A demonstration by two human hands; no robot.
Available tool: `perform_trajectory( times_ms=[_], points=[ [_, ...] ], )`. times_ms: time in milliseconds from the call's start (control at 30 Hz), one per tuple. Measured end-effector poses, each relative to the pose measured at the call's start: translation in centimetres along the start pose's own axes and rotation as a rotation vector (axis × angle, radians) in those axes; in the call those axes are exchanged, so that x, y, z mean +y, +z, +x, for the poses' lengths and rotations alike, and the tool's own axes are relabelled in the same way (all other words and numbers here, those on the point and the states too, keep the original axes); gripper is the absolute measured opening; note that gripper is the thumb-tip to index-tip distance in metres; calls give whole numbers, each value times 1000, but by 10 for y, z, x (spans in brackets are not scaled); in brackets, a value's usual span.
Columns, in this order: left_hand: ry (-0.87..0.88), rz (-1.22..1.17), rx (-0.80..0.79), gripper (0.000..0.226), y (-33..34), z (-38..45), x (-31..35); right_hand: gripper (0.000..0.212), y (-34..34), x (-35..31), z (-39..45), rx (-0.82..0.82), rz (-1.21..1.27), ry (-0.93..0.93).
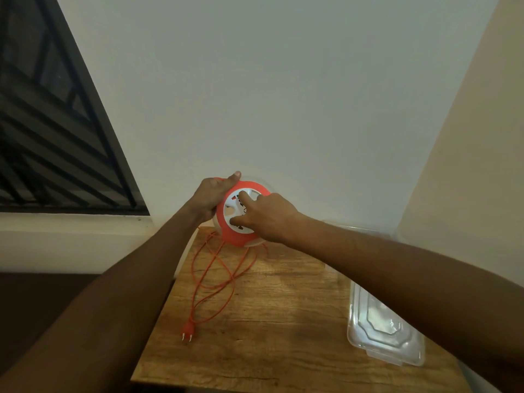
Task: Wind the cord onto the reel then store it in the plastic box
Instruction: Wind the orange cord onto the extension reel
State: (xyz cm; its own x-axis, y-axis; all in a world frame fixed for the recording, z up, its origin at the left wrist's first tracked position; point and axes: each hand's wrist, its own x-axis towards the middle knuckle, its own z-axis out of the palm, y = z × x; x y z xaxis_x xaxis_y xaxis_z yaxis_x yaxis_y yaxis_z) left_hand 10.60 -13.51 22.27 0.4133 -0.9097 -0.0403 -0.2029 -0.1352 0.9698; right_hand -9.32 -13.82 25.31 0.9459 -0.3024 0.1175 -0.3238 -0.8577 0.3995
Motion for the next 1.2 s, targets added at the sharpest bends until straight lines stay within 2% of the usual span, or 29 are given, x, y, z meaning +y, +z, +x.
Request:
perform_trajectory(
  times_ms=[67,133,233,333,400,567,700,1033,1133,1200],
  points=[
    [4,15,5,34,2,0,0,38,-3,-3,1,-2,52,-45],
    [1,10,18,33,3,0,2,41,-7,-8,-1,-41,8,4],
    [0,8,9,36,3,1,4,73,-1,-13,-2,-79,-182,96],
    [2,28,-12,35,5,0,6,86,3,-12,4,-116,-121,159],
    [-4,19,-27,35,9,1,5,87,6,-10,8,-134,-94,183],
    [-10,7,-61,39,16,3,1,69,0,-5,14,-161,-180,137],
    [25,26,-57,41,15,6,-1,70,5,-4,14,-143,-217,100],
    [16,-21,-51,44,20,5,-9,67,36,-3,10,83,59,311],
    [36,-3,-18,38,22,6,-8,65,44,-12,7,130,288,488],
    [51,25,2,40,24,6,-11,64,49,-20,7,128,524,648]
  ],
)
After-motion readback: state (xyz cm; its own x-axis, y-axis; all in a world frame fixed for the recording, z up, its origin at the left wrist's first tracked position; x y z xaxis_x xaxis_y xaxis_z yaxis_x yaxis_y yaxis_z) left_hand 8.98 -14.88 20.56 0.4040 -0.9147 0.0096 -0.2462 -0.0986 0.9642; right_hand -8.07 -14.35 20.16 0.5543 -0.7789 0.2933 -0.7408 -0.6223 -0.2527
